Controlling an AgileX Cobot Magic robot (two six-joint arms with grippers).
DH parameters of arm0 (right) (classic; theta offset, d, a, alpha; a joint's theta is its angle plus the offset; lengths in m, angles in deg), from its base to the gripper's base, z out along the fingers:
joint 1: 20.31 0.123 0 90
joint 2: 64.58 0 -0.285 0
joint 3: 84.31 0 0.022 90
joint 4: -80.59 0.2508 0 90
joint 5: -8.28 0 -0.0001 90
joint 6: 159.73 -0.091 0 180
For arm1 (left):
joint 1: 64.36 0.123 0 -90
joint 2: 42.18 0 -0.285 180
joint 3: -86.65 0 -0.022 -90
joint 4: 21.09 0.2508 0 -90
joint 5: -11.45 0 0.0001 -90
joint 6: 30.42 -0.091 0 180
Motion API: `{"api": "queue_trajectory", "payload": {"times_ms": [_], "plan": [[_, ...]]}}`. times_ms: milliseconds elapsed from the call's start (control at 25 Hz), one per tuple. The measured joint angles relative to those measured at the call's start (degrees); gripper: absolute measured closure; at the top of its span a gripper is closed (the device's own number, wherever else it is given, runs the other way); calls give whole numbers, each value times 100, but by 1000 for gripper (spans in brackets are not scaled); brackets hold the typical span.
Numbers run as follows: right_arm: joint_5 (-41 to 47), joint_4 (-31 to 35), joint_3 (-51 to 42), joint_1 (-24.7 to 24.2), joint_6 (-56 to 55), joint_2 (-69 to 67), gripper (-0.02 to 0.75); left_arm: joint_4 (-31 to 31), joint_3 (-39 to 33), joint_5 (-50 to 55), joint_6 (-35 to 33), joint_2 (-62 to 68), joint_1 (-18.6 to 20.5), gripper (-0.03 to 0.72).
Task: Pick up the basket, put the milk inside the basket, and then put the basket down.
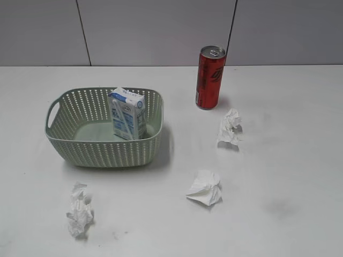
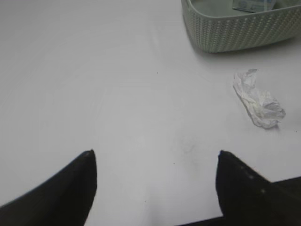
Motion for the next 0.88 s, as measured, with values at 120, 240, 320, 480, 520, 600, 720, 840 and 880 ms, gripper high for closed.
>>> {"api": "queue_trajectory", "payload": {"times_ms": [120,240,320,480,520,600,720,840,880], "plan": [[0,0,0,0,-6,0,168,0,0,0,-5,0,0,106],[0,0,0,0,-6,0,168,0,0,0,-5,0,0,125],[0,1,0,-41,-6,0,168,0,0,0,-5,0,0,140],[0,56,0,-664,-6,99,168,-5,0,0,-5,-122,276,174],[0,73,0,-948,-2,189,168,-5,0,0,-5,-184,392,185],[0,88,0,-1459,-2,464,168,0,0,0,-5,-365,610,204],[0,94,0,-2041,-2,1033,168,0,0,0,-5,-701,935,228],[8,113,5,-2242,-2,1417,168,0,-5,-1,-5,-1118,1057,239],[15,141,5,-2248,-2,1436,168,-5,-5,5,-6,-1267,1062,242]]}}
